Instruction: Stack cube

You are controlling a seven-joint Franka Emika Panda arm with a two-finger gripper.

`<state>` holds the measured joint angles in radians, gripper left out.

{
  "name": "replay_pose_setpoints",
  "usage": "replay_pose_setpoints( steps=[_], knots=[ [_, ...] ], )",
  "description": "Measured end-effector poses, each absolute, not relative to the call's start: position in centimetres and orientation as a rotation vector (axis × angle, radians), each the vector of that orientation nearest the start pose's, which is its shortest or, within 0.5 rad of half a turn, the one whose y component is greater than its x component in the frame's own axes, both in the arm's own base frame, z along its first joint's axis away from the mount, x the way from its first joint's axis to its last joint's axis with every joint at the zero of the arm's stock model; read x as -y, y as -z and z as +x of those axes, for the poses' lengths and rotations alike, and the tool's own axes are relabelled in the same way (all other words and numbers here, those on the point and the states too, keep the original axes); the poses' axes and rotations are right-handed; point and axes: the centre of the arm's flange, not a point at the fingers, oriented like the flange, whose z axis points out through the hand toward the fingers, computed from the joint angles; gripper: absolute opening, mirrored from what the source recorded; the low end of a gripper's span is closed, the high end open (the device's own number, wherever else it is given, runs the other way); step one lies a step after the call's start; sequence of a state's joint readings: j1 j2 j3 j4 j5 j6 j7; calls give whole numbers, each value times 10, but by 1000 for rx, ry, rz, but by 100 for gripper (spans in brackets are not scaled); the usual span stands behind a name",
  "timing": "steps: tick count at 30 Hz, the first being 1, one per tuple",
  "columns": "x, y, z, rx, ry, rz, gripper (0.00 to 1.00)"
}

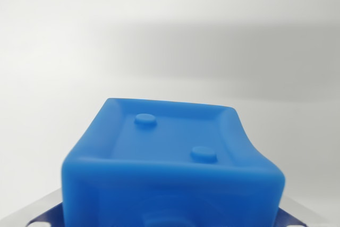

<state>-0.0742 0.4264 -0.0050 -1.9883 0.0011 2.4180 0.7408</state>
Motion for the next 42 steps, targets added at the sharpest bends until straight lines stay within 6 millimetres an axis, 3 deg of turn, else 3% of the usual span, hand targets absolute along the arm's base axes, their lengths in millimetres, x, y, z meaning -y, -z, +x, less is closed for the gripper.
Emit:
replay_pose_setpoints(
  steps=[42],
  knots=[
    [125,-274,593,-825,4,-3032,0]
  ],
)
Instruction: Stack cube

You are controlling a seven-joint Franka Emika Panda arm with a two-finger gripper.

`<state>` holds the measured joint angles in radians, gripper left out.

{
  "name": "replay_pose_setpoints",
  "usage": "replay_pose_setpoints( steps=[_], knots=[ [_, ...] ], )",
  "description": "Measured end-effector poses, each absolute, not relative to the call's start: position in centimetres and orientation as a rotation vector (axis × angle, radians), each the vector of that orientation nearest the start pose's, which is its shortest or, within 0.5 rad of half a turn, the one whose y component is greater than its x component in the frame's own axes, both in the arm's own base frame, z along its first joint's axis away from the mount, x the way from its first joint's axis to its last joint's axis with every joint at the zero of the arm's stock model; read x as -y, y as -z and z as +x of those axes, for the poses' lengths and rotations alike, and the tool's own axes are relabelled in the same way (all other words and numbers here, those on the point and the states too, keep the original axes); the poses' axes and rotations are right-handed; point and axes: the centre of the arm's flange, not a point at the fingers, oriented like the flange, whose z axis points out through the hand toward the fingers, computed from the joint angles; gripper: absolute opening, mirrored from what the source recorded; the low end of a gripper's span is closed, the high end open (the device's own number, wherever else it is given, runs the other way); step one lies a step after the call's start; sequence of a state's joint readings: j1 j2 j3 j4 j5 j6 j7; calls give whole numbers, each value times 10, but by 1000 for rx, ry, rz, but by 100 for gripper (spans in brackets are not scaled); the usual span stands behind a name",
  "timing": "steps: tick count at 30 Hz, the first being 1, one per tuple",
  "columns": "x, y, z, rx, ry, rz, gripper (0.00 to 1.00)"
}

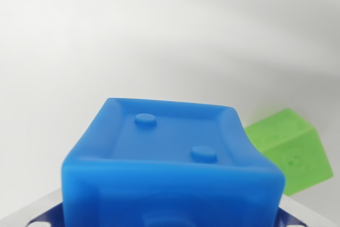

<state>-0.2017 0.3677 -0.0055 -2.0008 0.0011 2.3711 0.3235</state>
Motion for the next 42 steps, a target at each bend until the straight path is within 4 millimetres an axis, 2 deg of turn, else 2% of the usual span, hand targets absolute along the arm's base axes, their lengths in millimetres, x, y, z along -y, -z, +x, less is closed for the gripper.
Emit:
replay_pose_setpoints(
  steps=[42],
  knots=[
    [199,-299,577,-386,2,-3120,0]
  ],
)
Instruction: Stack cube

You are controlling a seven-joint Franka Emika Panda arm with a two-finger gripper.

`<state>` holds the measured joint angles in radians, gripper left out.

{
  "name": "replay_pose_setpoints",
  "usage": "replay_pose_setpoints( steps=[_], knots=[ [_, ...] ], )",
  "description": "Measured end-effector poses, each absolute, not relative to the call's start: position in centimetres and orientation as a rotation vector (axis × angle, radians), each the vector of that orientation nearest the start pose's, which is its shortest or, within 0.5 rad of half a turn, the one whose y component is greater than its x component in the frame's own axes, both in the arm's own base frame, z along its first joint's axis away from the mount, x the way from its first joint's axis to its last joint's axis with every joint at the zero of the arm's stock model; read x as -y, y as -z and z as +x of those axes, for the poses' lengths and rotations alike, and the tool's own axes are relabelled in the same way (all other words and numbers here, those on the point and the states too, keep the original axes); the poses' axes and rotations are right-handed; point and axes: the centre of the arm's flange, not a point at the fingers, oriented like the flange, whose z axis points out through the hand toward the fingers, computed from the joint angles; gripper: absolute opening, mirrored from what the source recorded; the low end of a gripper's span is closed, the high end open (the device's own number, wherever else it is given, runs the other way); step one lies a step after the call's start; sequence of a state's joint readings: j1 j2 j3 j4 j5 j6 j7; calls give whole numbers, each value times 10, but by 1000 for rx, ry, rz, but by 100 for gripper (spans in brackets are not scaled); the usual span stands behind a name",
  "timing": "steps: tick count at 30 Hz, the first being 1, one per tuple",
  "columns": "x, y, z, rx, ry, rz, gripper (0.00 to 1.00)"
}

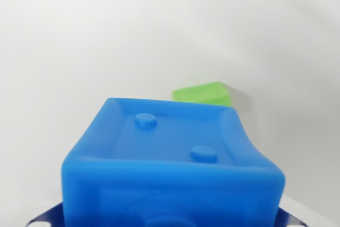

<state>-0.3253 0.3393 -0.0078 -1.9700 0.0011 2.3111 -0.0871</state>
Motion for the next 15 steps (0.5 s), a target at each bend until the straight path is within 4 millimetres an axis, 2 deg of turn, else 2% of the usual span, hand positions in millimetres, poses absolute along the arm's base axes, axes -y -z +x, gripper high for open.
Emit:
replay_pose_setpoints(
  steps=[15],
  knots=[
    [226,-308,572,-231,1,-3135,0]
  ],
)
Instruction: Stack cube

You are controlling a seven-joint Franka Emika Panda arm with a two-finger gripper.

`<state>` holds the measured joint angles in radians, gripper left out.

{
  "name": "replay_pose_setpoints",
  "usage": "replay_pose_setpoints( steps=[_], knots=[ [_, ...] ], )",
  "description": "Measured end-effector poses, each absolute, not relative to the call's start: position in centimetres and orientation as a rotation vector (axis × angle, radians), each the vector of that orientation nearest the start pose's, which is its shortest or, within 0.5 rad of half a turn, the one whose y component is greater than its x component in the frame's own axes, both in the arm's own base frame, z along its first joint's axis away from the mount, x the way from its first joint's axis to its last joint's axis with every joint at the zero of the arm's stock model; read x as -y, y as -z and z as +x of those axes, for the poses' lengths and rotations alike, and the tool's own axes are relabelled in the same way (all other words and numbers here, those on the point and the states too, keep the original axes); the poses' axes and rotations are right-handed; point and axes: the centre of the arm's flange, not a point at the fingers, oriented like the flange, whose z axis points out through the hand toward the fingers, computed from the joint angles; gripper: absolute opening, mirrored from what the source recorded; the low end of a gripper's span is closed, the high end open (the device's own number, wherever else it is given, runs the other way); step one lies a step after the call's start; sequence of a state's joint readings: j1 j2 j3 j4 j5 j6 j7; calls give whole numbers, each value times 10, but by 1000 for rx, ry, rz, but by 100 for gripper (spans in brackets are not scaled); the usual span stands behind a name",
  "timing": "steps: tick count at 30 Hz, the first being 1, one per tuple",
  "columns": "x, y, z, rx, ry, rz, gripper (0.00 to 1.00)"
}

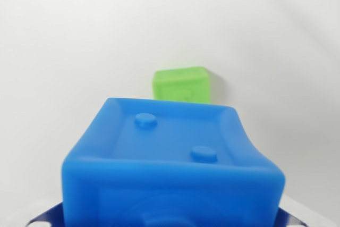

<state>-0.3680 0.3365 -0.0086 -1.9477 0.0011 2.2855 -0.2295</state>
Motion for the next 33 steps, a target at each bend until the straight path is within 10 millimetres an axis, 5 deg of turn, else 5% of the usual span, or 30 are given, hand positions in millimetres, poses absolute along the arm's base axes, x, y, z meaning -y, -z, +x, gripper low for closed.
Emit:
replay_pose_setpoints(
  steps=[15,33],
  knots=[
    [250,-316,566,-97,2,-3143,0],
    [250,-260,567,-92,-7,-3141,0]
  ],
)
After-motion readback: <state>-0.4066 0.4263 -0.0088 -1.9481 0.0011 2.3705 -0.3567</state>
